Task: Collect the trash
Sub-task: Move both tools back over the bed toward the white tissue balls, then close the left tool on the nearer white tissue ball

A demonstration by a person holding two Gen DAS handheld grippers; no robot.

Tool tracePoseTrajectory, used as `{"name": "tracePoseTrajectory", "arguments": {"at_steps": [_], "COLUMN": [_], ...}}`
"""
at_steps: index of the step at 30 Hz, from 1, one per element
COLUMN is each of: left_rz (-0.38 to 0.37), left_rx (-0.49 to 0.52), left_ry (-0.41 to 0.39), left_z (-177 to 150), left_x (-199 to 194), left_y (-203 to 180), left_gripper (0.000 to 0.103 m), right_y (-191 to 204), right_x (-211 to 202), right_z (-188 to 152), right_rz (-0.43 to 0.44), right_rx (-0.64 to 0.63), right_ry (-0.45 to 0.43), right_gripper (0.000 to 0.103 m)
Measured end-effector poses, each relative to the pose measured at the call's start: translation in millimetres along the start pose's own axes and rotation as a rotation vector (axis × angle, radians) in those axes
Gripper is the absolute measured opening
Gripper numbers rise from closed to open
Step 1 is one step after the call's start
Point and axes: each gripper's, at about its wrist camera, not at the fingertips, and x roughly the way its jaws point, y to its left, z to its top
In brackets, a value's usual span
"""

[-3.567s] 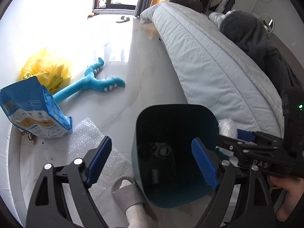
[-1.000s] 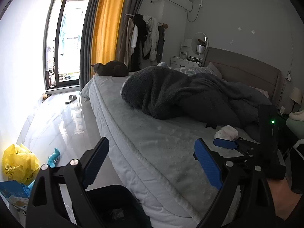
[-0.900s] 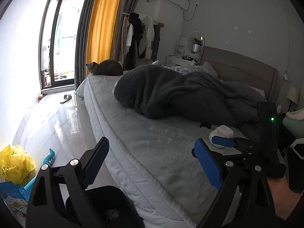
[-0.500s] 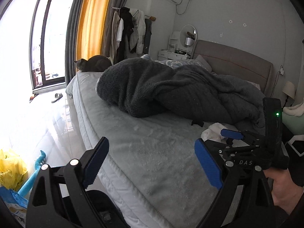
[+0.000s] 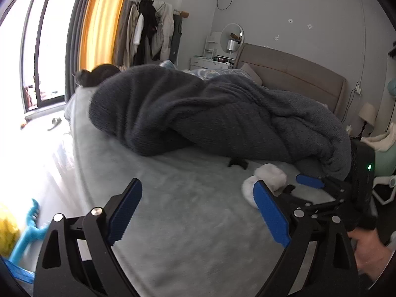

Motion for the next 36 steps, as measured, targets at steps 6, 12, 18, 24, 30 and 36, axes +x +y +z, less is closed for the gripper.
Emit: {"name": "tracePoseTrajectory", "arguments": {"at_steps": [6, 12, 18, 24, 30, 36], "left_rz": [-0.042, -0.081, -0.089, -0.101, -0.109, -0.118], "left_rx": [-0.030, -0.077, -0.066, -0.053, -0.037, -0.047], "left_ry": [0.050, 0.084, 0.141, 0.202, 0.237, 0.269], "left_z": [1.7, 0.8, -6.5, -15.0, -21.1, -27.9], "left_x": [29.8, 54.9, 81.0, 102.9, 121.9, 137.6], "left_y": [-13.8, -28.4, -47.9, -65.3, -79.8, -86.6], "left_gripper": [0.093, 0.093, 0.093, 0.093, 0.093, 0.093], "right_y": [-30.9, -58.6, -76.9, -87.3, -92.9, -97.9], "right_x": [6.5, 24.9, 38.9, 47.0, 51.3, 48.5], "right_z": [-8.6, -17.6, -28.2, -30.2, -30.4, -32.7], "right_rz": [-0.048, -0.047, -0.035, 0.016, 0.041, 0.064], "right_rx": [-0.006, 0.002, 0.013, 0.047, 0.072, 0.084], "right_ry": [0.007, 0.051, 0.085, 0.098, 0.117, 0.122], "right_gripper": [0.089, 0.089, 0.089, 0.089, 0.074, 0.056]}}
